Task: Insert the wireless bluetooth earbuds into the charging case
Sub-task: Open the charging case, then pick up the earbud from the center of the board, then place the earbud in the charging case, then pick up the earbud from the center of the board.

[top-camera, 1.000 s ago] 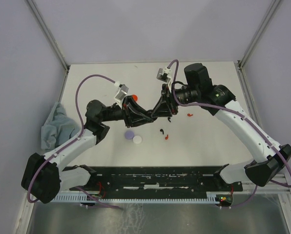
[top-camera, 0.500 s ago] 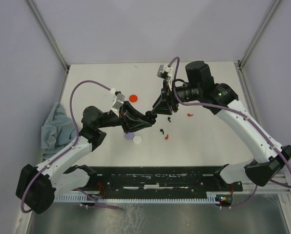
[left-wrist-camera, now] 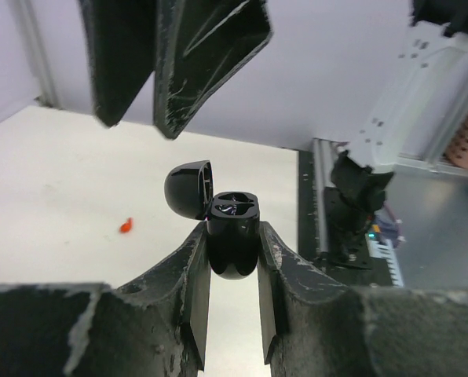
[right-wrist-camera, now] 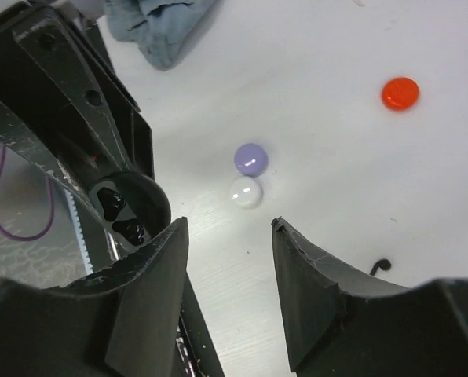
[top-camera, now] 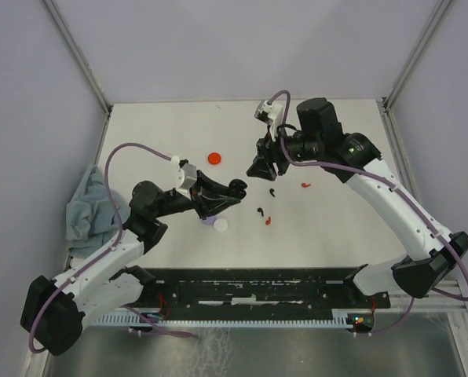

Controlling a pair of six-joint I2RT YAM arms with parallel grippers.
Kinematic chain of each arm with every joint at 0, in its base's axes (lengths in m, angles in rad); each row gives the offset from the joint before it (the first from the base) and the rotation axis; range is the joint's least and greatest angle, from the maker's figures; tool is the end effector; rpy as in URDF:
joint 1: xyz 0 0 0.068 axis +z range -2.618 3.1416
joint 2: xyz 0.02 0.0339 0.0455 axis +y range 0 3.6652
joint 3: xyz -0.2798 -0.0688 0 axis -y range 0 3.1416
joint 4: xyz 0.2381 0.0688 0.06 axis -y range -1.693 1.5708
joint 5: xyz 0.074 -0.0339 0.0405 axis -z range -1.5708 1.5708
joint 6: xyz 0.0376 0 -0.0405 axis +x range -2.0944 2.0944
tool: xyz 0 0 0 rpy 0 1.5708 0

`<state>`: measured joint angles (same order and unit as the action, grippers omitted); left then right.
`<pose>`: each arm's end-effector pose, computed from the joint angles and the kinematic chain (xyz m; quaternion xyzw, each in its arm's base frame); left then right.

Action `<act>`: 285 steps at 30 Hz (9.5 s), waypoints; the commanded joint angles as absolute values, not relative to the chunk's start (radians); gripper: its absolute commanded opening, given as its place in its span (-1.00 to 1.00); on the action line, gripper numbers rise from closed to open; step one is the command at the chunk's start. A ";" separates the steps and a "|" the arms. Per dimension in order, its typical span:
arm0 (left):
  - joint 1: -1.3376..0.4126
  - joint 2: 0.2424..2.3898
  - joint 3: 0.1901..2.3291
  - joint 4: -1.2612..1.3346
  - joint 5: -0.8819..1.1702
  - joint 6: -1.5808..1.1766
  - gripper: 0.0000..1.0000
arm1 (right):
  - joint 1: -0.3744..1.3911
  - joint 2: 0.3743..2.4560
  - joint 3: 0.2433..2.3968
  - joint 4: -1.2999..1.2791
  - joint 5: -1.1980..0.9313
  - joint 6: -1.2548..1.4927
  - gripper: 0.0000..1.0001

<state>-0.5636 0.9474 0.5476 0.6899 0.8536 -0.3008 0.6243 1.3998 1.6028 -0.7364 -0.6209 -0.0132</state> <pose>0.1488 -0.1276 0.3315 0.4003 0.4957 -0.5303 0.5592 0.2173 0.1835 0.4428 -0.4030 0.7378 0.3950 0.3704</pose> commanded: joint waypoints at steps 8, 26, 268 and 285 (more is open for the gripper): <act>-0.566 0.852 0.407 0.649 0.427 -0.127 -0.95 | 0.620 1.469 1.516 -0.853 -0.210 0.070 0.13; -0.566 0.821 0.363 0.652 0.454 0.026 -0.95 | 0.686 1.796 1.377 -0.738 0.025 0.302 0.08; -0.534 0.870 0.410 0.650 0.373 0.117 -0.95 | 0.589 1.946 1.521 -0.840 0.140 0.293 0.25; -0.534 0.865 0.418 0.625 0.380 0.123 -0.95 | 0.556 2.136 1.679 -0.842 0.088 0.216 -0.17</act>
